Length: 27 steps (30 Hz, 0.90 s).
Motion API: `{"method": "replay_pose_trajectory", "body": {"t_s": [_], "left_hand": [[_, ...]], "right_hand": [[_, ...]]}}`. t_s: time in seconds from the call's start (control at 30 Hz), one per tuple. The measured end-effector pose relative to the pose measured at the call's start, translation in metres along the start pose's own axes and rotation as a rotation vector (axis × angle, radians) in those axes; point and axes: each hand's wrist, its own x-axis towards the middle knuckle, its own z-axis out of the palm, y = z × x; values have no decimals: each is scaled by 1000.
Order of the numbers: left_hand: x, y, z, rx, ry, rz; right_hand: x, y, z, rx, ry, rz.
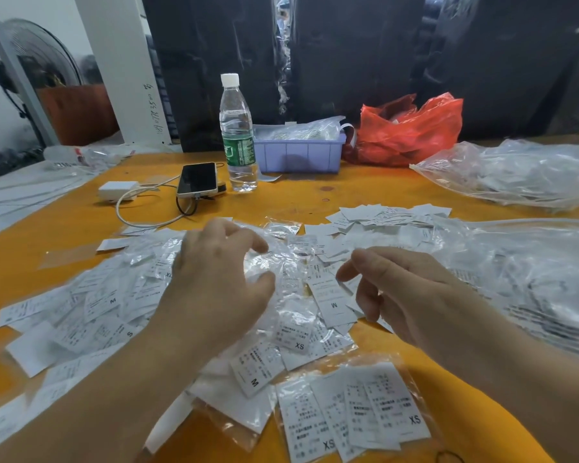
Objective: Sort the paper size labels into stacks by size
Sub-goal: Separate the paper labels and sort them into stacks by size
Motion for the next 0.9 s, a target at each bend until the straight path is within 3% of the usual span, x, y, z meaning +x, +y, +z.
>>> {"method": "replay_pose_trajectory", "body": {"t_s": [0.1, 0.33, 0.53, 0.73, 0.8, 0.9], "left_hand": [[-9, 12, 1, -21, 62, 166], [-35, 50, 12, -138, -80, 496], [-32, 49, 11, -302, -100, 426], [-31, 48, 10, -367, -68, 368], [-29, 46, 7, -365, -45, 336], [-25, 40, 2, -385, 9, 250]], "right_hand": [[2, -4, 2, 200, -21, 137], [0, -5, 6, 586, -220, 262], [1, -5, 8, 772, -346, 261], [1, -4, 6, 792, -420, 246], [1, -3, 3, 676, -370, 223], [2, -3, -2, 390, -156, 180]]}}
